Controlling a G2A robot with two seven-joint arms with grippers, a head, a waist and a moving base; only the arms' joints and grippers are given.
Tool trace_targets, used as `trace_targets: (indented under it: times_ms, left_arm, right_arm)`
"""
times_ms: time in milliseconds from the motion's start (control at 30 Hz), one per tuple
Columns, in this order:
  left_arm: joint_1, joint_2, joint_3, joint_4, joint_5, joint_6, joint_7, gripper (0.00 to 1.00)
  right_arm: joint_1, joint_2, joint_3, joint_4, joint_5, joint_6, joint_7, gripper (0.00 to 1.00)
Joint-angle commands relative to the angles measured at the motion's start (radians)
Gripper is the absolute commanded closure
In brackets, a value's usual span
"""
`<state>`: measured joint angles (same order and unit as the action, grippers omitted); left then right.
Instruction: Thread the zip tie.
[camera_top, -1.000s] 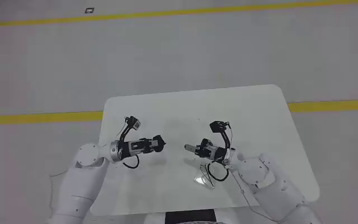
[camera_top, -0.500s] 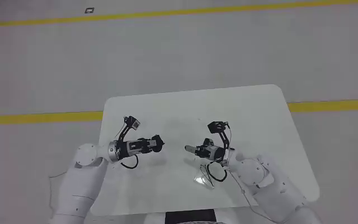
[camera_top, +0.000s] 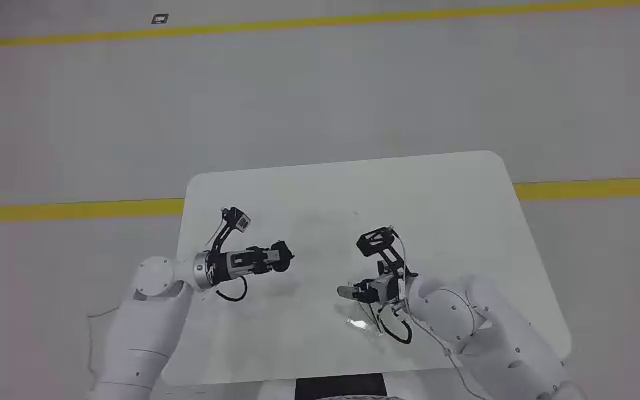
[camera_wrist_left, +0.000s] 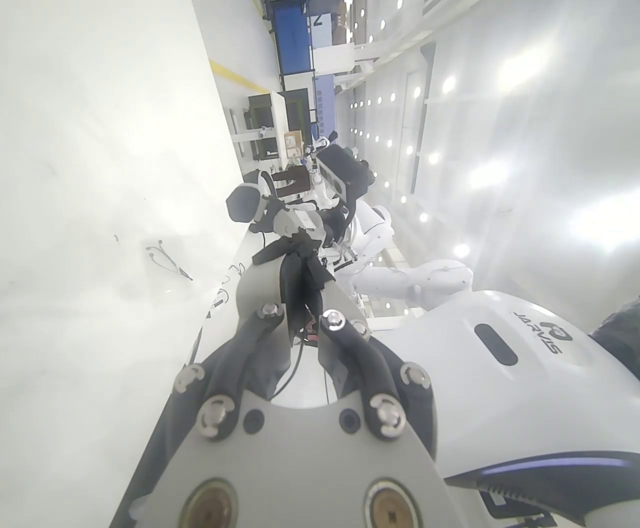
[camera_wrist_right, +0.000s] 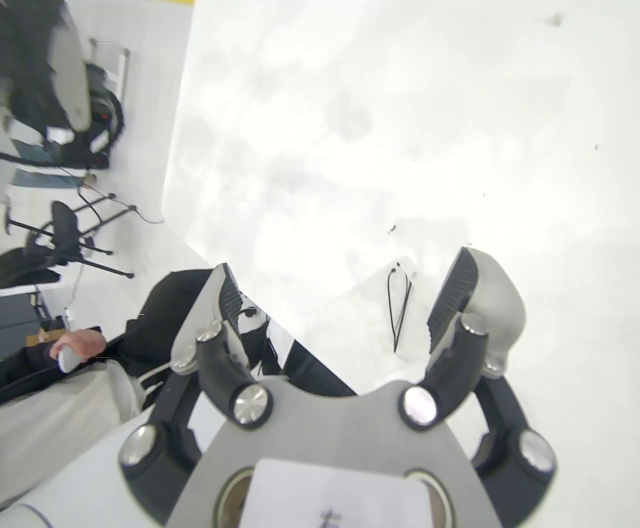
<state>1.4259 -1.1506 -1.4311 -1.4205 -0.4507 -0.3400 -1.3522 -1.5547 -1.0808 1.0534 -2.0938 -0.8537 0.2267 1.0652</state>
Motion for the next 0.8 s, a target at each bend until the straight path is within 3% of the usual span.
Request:
trace_targets:
  times_ms: [0,300,567,767]
  left_arm:
    - [0.0,0.0,0.0,0.0,0.0,0.0,0.0,1.0]
    - [0.0,0.0,0.0,0.0,0.0,0.0,0.0,1.0]
    - [0.0,0.0,0.0,0.0,0.0,0.0,0.0,1.0]
    - [0.0,0.0,0.0,0.0,0.0,0.0,0.0,1.0]
  right_arm:
    - [0.002,0.0,-0.004,-0.002,-0.016,0.006,0.011,0.0]
    - [0.0,0.0,-0.012,0.018,-0.03,-0.001,0.004,0.0]
    - [0.04,-0.004,-0.042,0.061,-0.036,0.021,0.096,0.0]
    - [0.04,-0.004,-0.042,0.061,-0.036,0.021,0.096,0.0]
